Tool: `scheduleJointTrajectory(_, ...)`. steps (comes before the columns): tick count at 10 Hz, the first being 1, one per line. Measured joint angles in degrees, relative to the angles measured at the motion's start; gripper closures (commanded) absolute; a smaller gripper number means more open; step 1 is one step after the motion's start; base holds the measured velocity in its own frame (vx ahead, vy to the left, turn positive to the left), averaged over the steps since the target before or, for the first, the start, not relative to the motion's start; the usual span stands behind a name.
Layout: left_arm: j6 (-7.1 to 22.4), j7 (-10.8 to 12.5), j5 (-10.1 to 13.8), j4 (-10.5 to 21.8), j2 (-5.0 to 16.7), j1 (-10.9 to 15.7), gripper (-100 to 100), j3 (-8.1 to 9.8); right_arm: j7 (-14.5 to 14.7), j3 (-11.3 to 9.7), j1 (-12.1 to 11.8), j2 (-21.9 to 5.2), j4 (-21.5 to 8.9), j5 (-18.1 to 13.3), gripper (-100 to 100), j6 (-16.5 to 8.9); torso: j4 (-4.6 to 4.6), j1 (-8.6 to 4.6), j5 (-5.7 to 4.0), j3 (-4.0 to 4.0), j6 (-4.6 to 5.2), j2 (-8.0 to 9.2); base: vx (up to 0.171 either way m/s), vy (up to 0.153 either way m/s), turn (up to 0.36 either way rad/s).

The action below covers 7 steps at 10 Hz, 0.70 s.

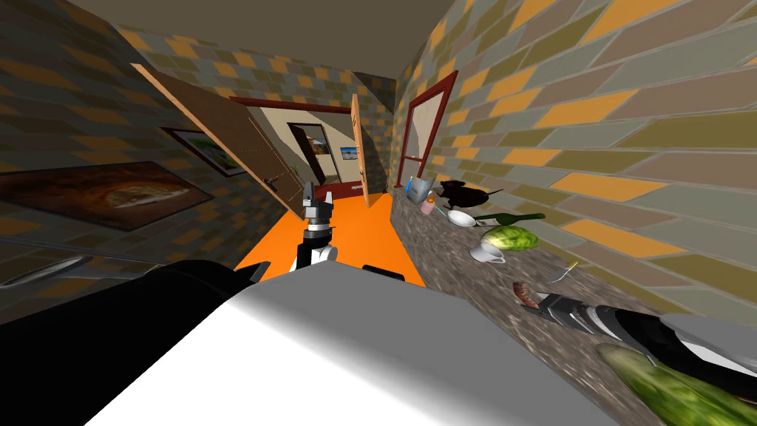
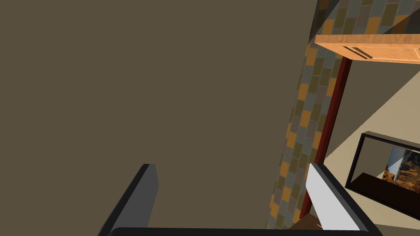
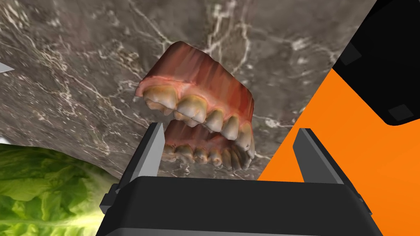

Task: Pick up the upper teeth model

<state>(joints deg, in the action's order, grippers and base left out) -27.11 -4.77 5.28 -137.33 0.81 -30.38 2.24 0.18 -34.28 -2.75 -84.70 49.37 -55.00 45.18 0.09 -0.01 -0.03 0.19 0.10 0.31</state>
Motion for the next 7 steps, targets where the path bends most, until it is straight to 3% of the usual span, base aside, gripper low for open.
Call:
scheduleJointTrajectory(1, 0.00, 0.00, 0.00, 0.00, 0.00, 0.01, 0, 0.00, -1.16, -1.65, 1.95, 0.51, -1.07, -1.09, -100, 0.33, 0.02, 0.07, 0.01, 0.06, -0.02, 0.12, -0.104, 0.003, 0.049)
scheduleJointTrajectory(3, 0.00, 0.00, 0.00, 0.00, 0.00, -0.01, 0, 0.00, -2.44, -2.71, 4.25, 0.27, -0.66, -1.39, -100, 0.04, -0.01, 0.02, 0.01, -0.05, 0.02, -0.10, -0.021, -0.007, -0.009)
scheduleJointTrajectory(4, 0.00, 0.00, 0.00, 0.00, 0.00, -0.01, 0, 0.00, -2.55, -2.74, 4.36, 0.26, -0.62, -1.42, 100, -0.02, -0.05, 0.02, 0.01, -0.12, 0.02, -0.22, 0.000, 0.000, 0.000)
scheduleJointTrajectory(7, 0.00, 0.00, 0.00, 0.00, 0.00, -0.01, 0, 0.00, -2.50, -2.74, 4.35, 0.25, -0.61, -1.44, 100, -0.01, -0.07, -0.01, -0.01, -0.18, 0.03, -0.31, 0.000, 0.000, 0.000)
